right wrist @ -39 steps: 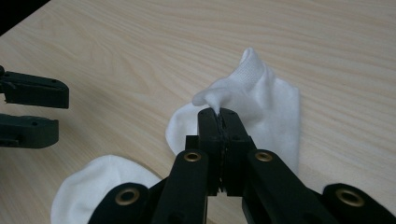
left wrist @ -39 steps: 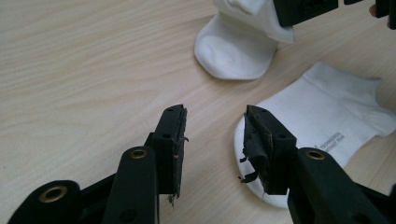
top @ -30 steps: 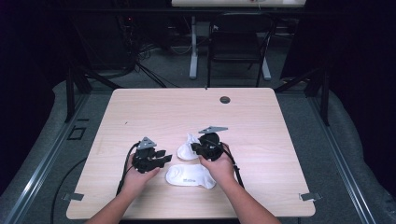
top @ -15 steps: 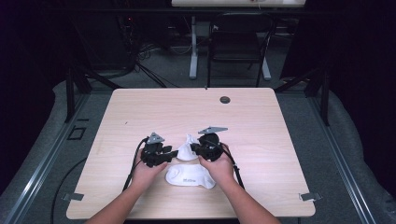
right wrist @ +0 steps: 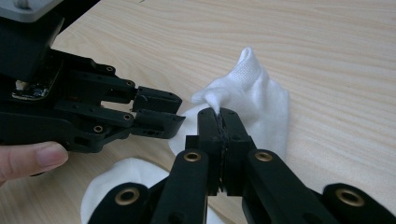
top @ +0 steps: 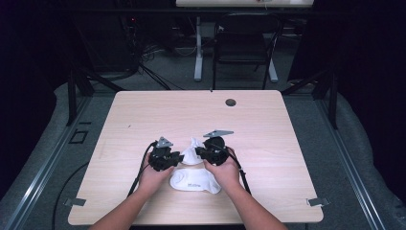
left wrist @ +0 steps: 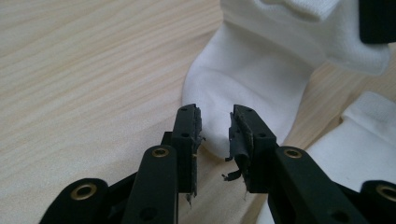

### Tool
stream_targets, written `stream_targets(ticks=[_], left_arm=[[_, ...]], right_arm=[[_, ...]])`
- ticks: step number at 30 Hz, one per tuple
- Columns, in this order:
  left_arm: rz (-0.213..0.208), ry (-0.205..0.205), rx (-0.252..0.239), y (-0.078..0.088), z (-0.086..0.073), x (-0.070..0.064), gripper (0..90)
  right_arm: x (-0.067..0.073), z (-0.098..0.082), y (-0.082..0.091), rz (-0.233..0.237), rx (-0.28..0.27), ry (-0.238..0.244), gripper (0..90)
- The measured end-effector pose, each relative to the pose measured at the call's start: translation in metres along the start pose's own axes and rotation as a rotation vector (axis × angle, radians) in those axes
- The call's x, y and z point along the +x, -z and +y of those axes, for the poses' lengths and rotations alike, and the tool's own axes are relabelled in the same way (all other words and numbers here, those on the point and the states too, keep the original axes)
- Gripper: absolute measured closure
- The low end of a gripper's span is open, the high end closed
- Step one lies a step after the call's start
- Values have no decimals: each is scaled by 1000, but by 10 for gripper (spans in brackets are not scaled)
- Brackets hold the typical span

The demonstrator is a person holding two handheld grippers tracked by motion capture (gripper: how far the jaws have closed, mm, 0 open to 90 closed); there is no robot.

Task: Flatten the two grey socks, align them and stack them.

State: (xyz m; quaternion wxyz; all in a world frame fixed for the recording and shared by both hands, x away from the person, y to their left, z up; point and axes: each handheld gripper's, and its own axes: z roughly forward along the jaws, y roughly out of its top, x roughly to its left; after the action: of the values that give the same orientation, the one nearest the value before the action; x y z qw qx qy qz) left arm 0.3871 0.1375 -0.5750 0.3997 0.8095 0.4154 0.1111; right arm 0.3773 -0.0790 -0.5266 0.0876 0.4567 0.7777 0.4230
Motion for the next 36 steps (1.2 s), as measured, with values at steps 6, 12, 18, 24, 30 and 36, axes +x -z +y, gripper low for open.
stream_targets(ticks=[6, 12, 18, 24, 30, 36], left_arm=[[5, -23, 30, -3, -2, 0, 764], [7, -24, 35, -5, -4, 1, 814], [8, -20, 34, -5, -4, 3, 872], [6, 20, 20, -1, -3, 9, 881], [13, 21, 19, 2, -3, 13, 883], [14, 35, 19, 5, -4, 16, 883]], right_arm=[[-3, -2, 1, 0, 0, -5, 893], [-5, -3, 1, -4, -3, -8, 894], [-6, -4, 3, -7, -3, -8, 894], [-11, -7, 8, -16, -13, -12, 893], [-20, -12, 13, -34, -11, -22, 893], [-29, -18, 17, -53, -5, -38, 894]])
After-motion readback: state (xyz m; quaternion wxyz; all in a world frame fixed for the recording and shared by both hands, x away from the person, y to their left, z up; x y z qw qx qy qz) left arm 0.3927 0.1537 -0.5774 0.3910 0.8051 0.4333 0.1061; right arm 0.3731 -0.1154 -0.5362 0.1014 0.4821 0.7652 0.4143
